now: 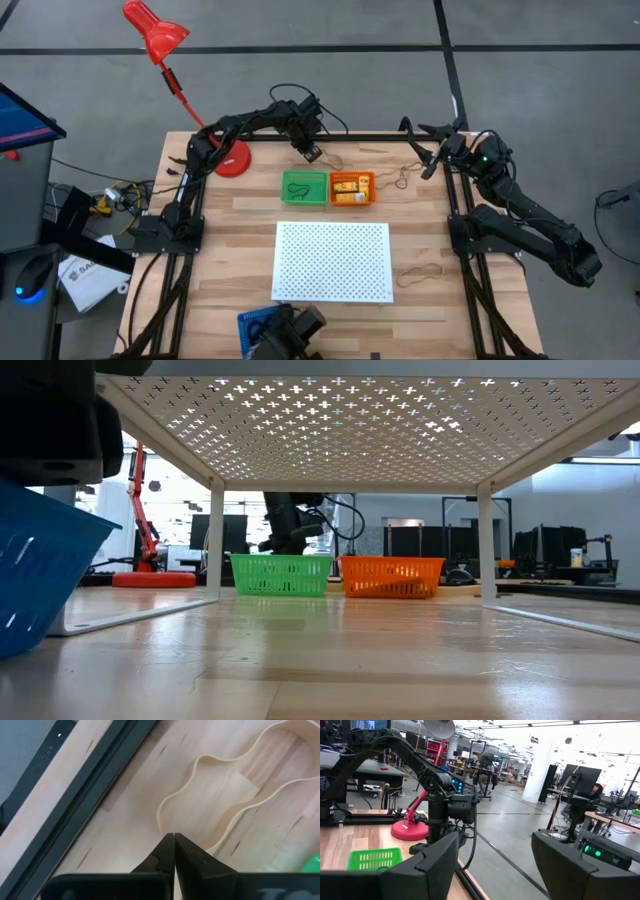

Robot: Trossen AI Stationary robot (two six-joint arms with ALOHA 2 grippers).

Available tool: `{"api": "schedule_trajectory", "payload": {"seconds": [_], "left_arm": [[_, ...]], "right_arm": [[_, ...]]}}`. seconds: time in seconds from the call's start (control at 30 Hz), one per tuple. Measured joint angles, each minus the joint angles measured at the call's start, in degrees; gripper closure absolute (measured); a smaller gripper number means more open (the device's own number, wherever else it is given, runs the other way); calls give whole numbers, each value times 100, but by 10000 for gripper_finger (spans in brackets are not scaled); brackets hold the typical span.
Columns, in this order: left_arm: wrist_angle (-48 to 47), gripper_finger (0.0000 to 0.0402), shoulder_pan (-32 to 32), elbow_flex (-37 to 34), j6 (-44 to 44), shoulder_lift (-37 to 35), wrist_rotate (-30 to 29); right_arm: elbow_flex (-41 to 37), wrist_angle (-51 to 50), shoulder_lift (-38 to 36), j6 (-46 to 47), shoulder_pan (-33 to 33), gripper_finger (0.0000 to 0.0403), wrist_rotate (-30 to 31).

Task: Pick & Place Office Desk Supplies
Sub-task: Put the brown rubber band into the green bin

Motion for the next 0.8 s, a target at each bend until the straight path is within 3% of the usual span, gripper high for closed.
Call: {"api": "schedule_trajectory", "payload": {"seconds": [0.27, 0.53, 0.7, 0.8], "left_arm": [[-113, 400, 20, 4, 8, -94, -55], [-34, 400, -89, -141, -18, -1043, -203], [1988, 400, -316, -811, -475, -1673, 629], [2999, 400, -452, -1233, -774, -1655, 601]], "right_arm": [[-1, -28, 0, 1, 0, 154, 0], [-1, -161, 0, -18, 4, 154, 0], [0, -187, 0, 4, 4, 154, -2], [0, -193, -20, 89, 2, 154, -120]]}}
